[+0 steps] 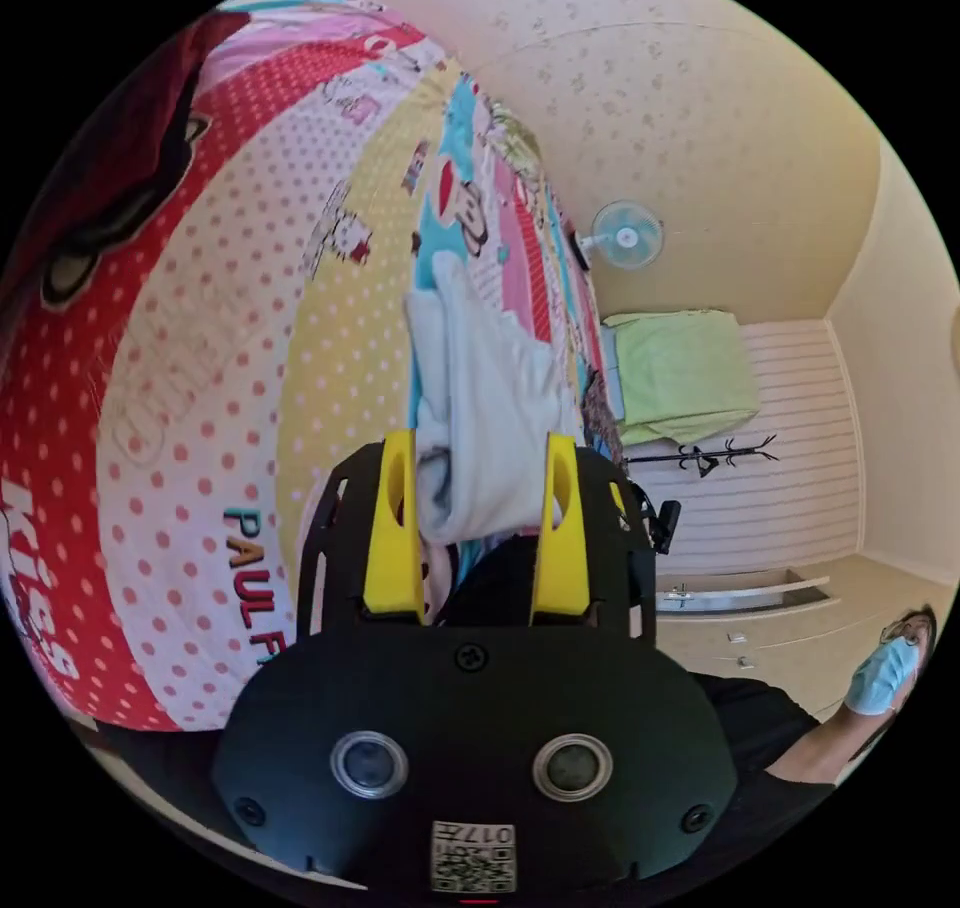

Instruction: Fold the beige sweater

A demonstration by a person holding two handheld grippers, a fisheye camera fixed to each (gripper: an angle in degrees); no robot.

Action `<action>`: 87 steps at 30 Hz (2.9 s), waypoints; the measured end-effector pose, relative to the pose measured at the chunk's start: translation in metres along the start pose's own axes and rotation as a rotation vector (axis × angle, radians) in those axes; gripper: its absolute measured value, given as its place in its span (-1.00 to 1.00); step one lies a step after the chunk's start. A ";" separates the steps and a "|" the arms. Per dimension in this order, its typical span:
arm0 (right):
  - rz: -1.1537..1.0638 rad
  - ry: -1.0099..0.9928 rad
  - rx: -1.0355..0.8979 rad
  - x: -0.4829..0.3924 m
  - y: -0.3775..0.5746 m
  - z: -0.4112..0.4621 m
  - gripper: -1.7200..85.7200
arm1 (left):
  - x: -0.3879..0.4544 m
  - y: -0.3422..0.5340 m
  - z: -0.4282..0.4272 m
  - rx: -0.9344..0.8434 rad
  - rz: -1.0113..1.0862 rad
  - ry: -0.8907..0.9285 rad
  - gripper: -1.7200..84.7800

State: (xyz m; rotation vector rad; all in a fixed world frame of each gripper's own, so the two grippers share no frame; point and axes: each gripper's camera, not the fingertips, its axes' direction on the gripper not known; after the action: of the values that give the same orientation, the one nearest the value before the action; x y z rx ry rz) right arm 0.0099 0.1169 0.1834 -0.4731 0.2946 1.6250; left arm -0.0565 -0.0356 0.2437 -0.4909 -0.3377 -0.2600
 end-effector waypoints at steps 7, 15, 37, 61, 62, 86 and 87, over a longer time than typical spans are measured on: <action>0.064 0.053 -0.129 0.027 0.038 0.045 -0.84 | -0.032 0.012 0.002 0.028 -0.128 0.080 -0.84; -0.265 0.306 0.283 -0.106 0.043 0.009 -0.93 | -0.057 0.034 -0.021 0.101 -0.256 0.270 -0.63; -0.079 0.283 -0.052 -0.039 0.016 -0.002 -0.95 | 0.232 -0.009 0.161 -0.221 0.557 0.153 -0.84; 0.554 -0.895 0.169 0.127 -0.008 -0.159 -0.55 | 0.078 -0.021 0.227 -0.222 0.237 -0.113 -0.55; 0.563 -0.894 0.183 0.126 -0.012 -0.165 -0.54 | 0.078 -0.021 0.232 -0.245 0.246 -0.140 -0.55; 0.721 -0.995 0.268 0.144 -0.044 -0.201 -0.57 | 0.063 -0.025 0.178 -0.237 0.486 0.050 -0.80; 0.711 -1.033 0.265 0.146 -0.043 -0.202 -0.58 | 0.062 -0.025 0.171 -0.224 0.501 0.093 -0.79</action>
State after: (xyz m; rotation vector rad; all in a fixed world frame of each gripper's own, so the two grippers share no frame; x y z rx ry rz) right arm 0.0693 0.1578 -0.0588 0.7728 -0.1359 2.2408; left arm -0.0511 0.0182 0.4188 -0.7630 -0.0871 0.1690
